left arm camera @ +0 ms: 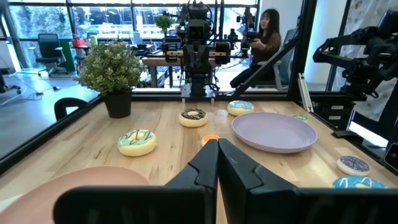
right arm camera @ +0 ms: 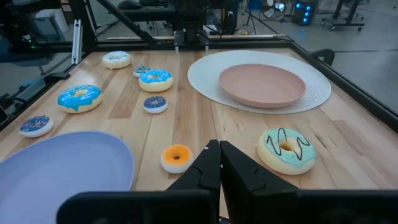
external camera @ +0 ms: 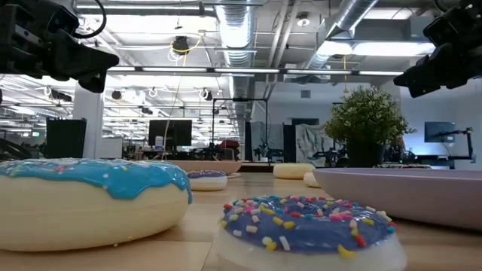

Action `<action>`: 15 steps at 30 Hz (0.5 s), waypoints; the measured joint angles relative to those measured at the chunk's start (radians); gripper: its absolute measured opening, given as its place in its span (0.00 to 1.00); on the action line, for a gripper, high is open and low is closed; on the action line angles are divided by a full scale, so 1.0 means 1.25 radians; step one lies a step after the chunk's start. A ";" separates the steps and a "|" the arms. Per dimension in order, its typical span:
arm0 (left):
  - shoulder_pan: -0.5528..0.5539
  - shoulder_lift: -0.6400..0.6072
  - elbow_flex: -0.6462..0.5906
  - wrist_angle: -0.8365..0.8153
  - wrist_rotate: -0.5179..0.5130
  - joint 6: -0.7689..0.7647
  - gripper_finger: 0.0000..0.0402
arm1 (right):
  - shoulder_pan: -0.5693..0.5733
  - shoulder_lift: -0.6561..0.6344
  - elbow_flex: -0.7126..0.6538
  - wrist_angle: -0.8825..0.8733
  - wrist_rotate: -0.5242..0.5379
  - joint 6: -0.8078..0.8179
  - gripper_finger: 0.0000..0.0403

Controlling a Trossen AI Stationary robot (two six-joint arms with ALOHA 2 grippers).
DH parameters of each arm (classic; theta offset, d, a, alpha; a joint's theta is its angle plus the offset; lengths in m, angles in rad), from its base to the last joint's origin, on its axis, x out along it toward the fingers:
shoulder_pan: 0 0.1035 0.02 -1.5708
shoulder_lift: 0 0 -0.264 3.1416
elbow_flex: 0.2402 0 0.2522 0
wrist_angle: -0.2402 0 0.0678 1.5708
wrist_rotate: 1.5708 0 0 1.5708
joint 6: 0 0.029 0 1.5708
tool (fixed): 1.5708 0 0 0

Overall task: Pick & Place donuts
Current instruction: Put the top left large blue donut on the pink plate

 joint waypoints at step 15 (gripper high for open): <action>0.000 0.094 0.052 0.030 -0.124 0.090 0.00 | 0.000 0.000 0.000 0.000 0.000 0.000 0.00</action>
